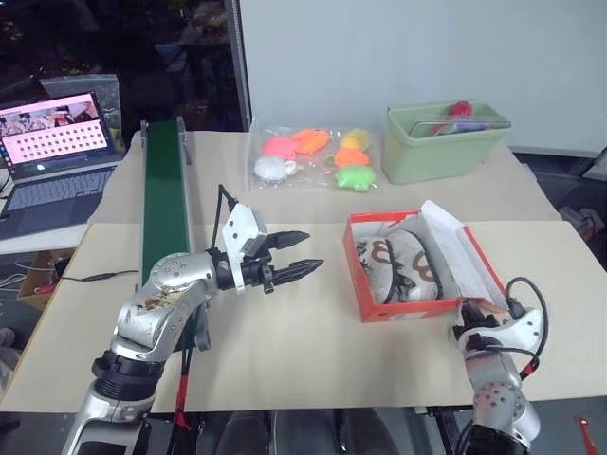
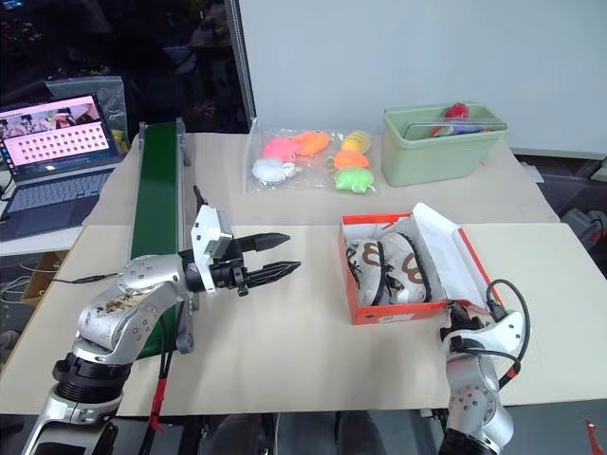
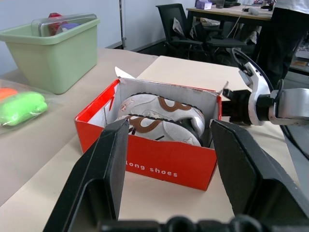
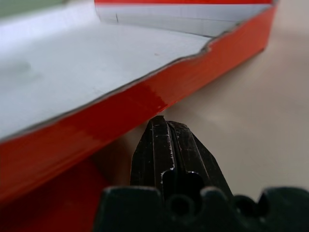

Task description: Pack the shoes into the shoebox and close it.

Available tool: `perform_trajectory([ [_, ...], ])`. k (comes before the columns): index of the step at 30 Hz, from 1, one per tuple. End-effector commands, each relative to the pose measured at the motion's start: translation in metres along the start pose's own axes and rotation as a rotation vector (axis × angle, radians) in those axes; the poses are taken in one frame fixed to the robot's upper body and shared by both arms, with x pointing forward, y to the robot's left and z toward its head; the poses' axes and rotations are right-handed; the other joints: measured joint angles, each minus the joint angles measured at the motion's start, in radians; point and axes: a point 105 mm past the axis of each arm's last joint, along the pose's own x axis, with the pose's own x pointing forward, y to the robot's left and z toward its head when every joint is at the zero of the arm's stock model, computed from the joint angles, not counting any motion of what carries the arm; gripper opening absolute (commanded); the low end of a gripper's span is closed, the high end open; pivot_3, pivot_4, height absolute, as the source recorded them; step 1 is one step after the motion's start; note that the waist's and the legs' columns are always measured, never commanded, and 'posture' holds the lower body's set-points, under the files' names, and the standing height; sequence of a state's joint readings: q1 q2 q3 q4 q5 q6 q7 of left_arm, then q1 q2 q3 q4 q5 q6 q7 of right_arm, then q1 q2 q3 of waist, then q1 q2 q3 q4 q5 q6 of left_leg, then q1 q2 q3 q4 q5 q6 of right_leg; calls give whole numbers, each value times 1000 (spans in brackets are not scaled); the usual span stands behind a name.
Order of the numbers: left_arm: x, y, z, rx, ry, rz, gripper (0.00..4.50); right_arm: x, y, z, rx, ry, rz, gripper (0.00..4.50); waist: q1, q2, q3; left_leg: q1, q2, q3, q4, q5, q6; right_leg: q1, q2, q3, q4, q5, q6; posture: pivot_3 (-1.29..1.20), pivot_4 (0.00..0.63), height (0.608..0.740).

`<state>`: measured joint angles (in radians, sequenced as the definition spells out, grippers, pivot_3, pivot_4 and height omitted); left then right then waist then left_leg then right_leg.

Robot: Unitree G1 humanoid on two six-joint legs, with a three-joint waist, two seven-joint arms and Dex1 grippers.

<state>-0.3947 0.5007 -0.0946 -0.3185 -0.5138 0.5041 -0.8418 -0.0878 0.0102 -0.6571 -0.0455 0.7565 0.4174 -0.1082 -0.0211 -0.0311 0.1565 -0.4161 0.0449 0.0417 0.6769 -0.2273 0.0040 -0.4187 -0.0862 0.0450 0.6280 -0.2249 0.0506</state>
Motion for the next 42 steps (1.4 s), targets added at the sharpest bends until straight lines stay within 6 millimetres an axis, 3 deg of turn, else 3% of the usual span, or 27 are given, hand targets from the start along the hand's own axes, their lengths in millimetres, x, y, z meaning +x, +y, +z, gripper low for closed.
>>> perform_trajectory([
  [1, -2, -2, 13, 43, -29, 3, 2862, 2, 18, 21, 162, -79, 116, 49, 0, 0, 0, 0, 0, 0, 0, 0, 0, 0, 0, 0, 0, 0, 0, 0, 150, 729],
  [6, -3, -2, 12, 37, -27, 10, 2862, -5, 45, 38, 260, -111, 310, 49, 0, 1, 0, 0, 0, 0, 0, 0, 0, 0, 0, 0, 0, 0, 0, 0, 150, 729],
  [9, -4, -3, 11, 35, -23, 12, 2862, -33, 90, 53, 213, -130, 610, 49, 0, 4, 2, 0, 0, 0, -1, 0, 0, -1, 0, 0, 0, 0, 0, 0, 150, 729],
  [11, -4, -2, 12, 34, -22, 15, 2862, -53, 118, 49, 129, -82, 781, 49, 1, 8, 4, -1, 0, 0, -1, 0, 0, -1, 0, 0, 0, 0, 0, 0, 150, 729],
  [16, -4, -3, 11, 33, -19, 17, 2862, -110, 159, 33, -78, 88, 1135, 49, -4, 8, 4, 0, 0, 0, -1, 0, 0, -1, 1, 0, 1, 0, 0, 0, 150, 729],
  [18, -5, -3, 11, 33, -17, 19, 2862, -133, 162, 15, -209, 227, 1231, 49, 3, 8, 4, 0, 0, 0, -1, 0, 0, -1, 1, 0, 1, -1, 0, 0, 150, 729],
  [20, -5, -4, 11, 33, -18, 21, 2862, -140, 152, -5, -371, 372, 1235, 49, 6, 8, 4, -1, 0, 0, -1, 0, 0, 0, 1, 0, 0, -1, 0, 0, 150, 729],
  [24, -6, -6, 11, 35, -16, 25, 2862, -130, 148, -19, -562, 468, 1190, 49, 5, 6, 4, 0, 0, 0, 1, 0, 0, 0, 1, 0, -1, -1, 0, 0, 150, 729],
  [27, -7, -6, 11, 36, -16, 27, 2862, -117, 162, -28, -662, 449, 1166, 49, 0, 6, 4, 0, 0, 0, 1, 0, 0, 0, 1, 1, 0, -1, 0, 0, 150, 729],
  [30, -6, -5, 12, 36, -15, 27, 2862, -99, 188, -40, -715, 365, 1131, 49, 0, 6, 4, 0, 1, -1, 1, 0, 0, 0, 3, 1, 0, -1, -1, 0, 150, 729],
  [33, -5, -5, 12, 37, -15, 26, 2862, -68, 201, -50, -792, 296, 997, 49, 4, 6, 4, -1, 1, -2, 0, 0, 0, -2, 4, 2, 0, -1, -1, 0, 150, 729],
  [39, -5, -3, 14, 44, -17, 37, 2862, -36, 183, -68, -950, 322, 866, 49, 19, 6, 4, -8, 1, -3, 1, 0, 0, -4, 4, 1, -2, -1, 0, 0, 150, 729],
  [42, -6, -2, 15, 49, -17, 47, 2862, -34, 173, -77, -993, 365, 867, 49, 16, 5, 4, -8, 1, -3, 1, 0, 0, -4, 4, 1, -3, -1, 0, 0, 150, 729],
])
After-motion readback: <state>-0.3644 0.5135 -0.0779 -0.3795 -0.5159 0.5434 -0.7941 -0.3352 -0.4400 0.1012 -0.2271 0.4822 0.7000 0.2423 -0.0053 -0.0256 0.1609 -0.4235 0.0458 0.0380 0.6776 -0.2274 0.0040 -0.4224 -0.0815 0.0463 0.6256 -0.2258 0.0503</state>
